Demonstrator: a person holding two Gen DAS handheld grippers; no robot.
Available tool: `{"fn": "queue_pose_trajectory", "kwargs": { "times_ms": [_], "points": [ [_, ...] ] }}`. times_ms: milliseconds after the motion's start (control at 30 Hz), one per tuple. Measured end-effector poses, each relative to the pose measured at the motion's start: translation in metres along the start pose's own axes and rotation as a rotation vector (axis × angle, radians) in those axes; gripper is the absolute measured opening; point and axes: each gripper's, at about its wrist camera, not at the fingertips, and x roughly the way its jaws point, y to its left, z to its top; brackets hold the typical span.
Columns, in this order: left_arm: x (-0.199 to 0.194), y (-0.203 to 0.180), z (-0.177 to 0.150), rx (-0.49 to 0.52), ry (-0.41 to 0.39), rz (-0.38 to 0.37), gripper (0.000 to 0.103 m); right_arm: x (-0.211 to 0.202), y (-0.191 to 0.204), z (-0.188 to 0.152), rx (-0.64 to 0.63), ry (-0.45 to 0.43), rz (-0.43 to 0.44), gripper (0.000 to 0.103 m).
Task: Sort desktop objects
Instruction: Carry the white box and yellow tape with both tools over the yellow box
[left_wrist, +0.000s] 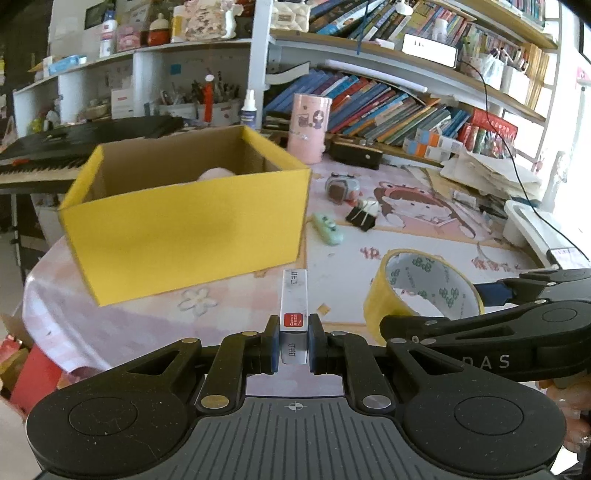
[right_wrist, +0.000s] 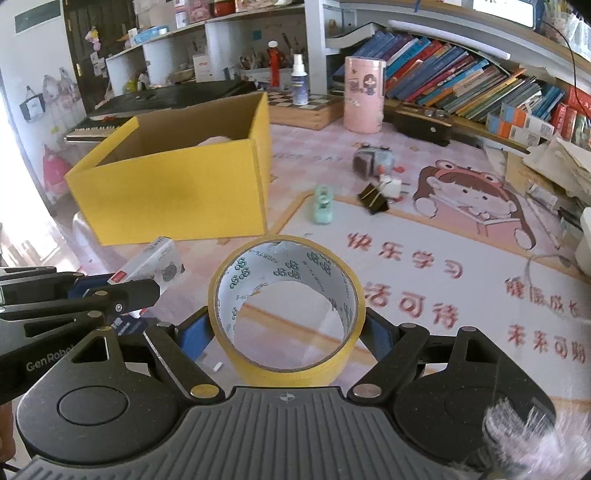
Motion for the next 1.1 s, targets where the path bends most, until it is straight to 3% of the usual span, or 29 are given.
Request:
{"fn": "queue_pose_trajectory", "kwargs": {
  "times_ms": [633,1100],
  "points": [
    [-0.059,0.054,-0.039,-0.056,-0.031,0.101,0.013,-0.011,0.086,-0.025,-0.070,-0.009,0.094,0.082],
    [-0.065,0.066,-0.036,-0.087,-0.056,0.120,0.013,-0.012,0.106,-0.019,-0.137,-0.011,0.124,0.082]
  ]
}}
